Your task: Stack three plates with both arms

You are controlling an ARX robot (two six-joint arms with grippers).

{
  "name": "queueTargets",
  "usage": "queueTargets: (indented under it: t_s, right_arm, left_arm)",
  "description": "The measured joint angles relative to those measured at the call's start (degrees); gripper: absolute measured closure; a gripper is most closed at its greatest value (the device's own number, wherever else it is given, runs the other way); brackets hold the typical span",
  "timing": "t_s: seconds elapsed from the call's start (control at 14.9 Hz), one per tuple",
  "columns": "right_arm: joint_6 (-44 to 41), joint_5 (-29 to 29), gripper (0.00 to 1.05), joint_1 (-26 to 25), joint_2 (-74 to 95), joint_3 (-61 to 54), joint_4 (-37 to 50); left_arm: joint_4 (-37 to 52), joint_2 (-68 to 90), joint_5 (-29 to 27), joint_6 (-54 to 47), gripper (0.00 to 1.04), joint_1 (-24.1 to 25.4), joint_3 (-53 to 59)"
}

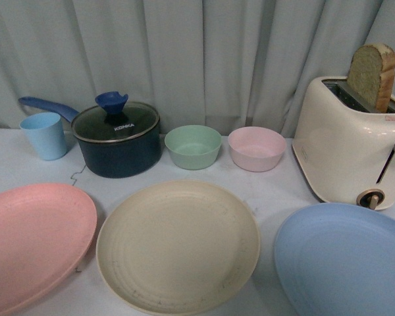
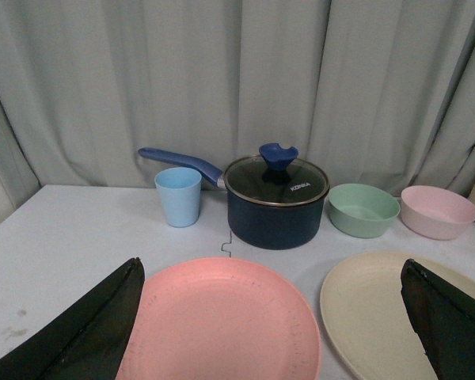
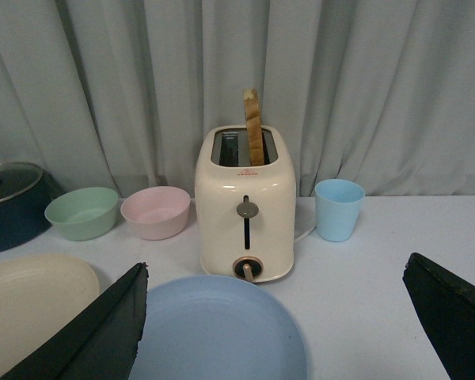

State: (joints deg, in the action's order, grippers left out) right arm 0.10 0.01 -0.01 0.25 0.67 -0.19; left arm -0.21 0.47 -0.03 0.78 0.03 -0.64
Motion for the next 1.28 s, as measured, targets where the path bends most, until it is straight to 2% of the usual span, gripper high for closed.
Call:
queueTargets:
  t_s: [1.28]
  right_arm:
    - [0.0,0.0,0.06,0.0,0.0,0.0,0.0]
  left_arm:
    - [0.0,0.0,0.0,0.0,0.07,0.0,0.0]
